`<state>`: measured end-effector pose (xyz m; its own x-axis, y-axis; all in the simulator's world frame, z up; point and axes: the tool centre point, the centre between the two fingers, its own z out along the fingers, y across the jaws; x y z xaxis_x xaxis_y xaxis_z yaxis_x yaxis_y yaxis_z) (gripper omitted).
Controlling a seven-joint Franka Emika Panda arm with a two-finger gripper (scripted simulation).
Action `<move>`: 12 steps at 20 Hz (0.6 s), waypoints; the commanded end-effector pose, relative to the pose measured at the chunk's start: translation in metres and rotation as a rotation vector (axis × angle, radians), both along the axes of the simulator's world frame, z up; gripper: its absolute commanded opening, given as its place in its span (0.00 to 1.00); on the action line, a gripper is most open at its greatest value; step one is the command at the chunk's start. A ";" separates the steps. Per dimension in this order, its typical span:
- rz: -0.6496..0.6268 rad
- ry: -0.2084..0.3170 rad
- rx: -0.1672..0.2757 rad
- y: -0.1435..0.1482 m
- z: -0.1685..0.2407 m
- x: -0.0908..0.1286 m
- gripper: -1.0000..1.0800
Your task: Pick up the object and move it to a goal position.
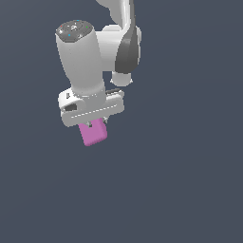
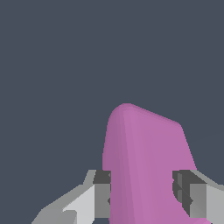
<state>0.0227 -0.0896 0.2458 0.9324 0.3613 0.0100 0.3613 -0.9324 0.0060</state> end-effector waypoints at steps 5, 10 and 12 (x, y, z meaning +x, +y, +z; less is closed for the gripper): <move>-0.003 0.009 0.001 0.006 0.026 0.010 0.00; -0.003 0.011 0.002 0.007 0.034 0.013 0.00; -0.003 0.011 0.002 0.007 0.034 0.013 0.00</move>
